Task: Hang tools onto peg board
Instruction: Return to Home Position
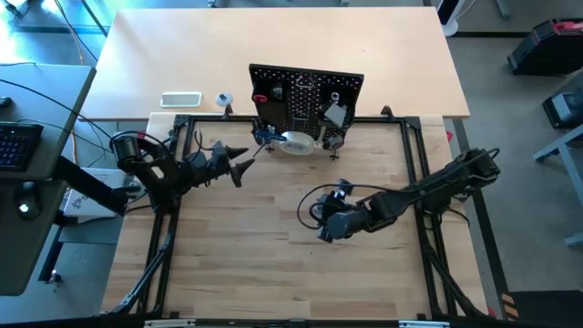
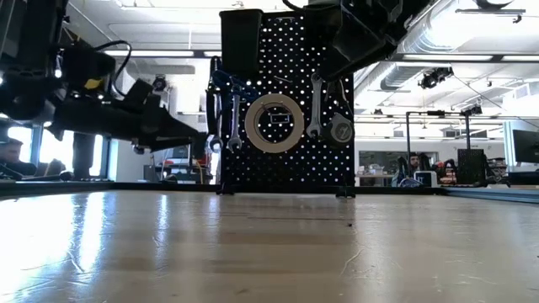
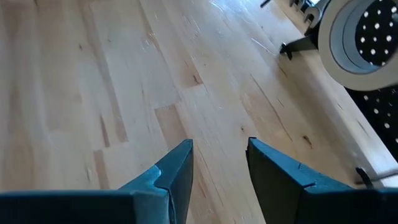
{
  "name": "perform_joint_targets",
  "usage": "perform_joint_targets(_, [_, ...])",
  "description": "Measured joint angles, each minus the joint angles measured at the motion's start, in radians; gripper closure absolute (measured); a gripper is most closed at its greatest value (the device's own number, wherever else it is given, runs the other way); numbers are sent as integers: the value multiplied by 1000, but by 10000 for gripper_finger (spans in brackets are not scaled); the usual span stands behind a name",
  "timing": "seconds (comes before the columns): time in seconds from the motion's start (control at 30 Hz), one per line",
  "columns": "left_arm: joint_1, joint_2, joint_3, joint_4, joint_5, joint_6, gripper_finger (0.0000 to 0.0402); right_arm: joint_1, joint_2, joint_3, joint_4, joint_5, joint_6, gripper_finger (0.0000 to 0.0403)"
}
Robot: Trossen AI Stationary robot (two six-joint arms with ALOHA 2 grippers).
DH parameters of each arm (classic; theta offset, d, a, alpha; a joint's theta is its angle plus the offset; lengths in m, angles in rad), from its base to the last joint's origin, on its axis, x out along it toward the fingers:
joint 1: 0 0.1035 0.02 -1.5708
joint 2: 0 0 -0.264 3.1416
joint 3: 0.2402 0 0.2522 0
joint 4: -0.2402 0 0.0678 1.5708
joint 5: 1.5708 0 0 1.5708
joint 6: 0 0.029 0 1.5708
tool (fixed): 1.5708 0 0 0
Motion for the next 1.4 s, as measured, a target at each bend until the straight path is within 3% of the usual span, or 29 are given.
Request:
perform_joint_targets(0.33, [-46,-24,-23,12,24,-28,151,0,0,-22,-138,12,68,256])
perform_joint_targets(0.67, [-148,-68,-23,22,27,0,152,0,-80,-192,-49,-1,29,256])
perform_joint_targets(0.97, [-249,-226,-23,3,37,86,152,0,-385,-427,295,-94,-218,256])
perform_joint_targets(1.13, [-315,-341,-23,-198,-22,196,152,-1,-600,-603,433,-112,-295,256])
perform_joint_targets(1.4, [-330,-570,-22,-489,-103,245,152,-1,-947,-850,527,-123,-311,256])
